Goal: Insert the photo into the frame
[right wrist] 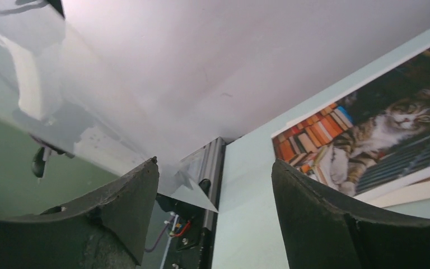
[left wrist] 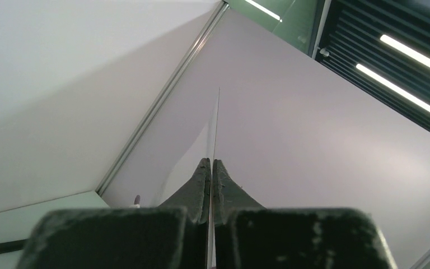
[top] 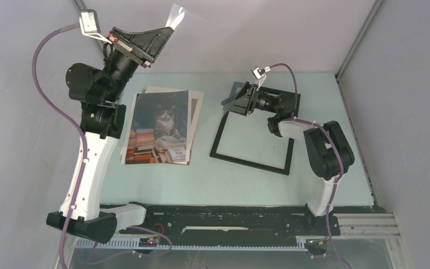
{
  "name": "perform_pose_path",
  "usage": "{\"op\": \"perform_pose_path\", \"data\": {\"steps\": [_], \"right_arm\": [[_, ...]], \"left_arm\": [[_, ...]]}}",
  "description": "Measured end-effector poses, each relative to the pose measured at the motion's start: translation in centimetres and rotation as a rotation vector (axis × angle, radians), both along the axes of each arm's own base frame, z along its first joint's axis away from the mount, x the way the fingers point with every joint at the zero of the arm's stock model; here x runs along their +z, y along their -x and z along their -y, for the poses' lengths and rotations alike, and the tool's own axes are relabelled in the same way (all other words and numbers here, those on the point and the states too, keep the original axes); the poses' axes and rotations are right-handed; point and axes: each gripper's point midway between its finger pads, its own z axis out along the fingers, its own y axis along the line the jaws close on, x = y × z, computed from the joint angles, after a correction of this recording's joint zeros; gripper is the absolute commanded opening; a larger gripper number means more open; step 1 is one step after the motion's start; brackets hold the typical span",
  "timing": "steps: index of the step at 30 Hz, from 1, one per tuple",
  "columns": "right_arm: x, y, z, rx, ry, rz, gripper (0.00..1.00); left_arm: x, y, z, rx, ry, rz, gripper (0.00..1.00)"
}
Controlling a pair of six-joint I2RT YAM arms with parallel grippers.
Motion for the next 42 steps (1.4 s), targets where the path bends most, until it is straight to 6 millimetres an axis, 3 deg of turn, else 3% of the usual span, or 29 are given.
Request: {"op": "perform_pose_path", "data": {"steps": [4, 7, 11, 14, 20, 24, 35, 42], "right_arm": [[0.9, 0.5, 0.9, -0.003, -0.014, -0.02, 0.81], [1.3, -0.2, 3.3, -0.054, -0.025, -0.04, 0.81], [1.7, -0.6, 5.0, -0.094, -0.034, -0.032, 0.83], [2.0, 0.5, 3.8, -0.06, -0.035, -0.012, 0.85], [3.1, 3.9, -0.6, 0.056, -0.053, 0.037, 0.85], [4.6, 3.5, -2.8, 0.09, -0.09, 0.071, 0.85], [3.2, 2.3, -4.0, 0.081, -0.094, 0.009, 0.82], [3.4, 3.3, -5.3, 0.098, -0.111, 0.0, 0.75]], "left_arm": [[0.2, -0.2, -0.3, 0.012, 0.011, -0.006, 0.0], [0.2, -0.3, -0.6, 0.028, 0.015, -0.011, 0.0], [0.5, -0.1, -1.2, 0.059, 0.028, -0.017, 0.0], [0.9, 0.2, -1.6, 0.074, 0.042, -0.009, 0.0], [1.0, 0.2, -1.8, 0.084, 0.049, -0.006, 0.0], [0.9, 0.0, -1.9, 0.09, 0.048, -0.01, 0.0], [1.2, 0.0, -2.1, 0.09, 0.06, -0.005, 0.0], [1.8, 0.3, -2.2, 0.083, 0.083, 0.006, 0.0]]}}
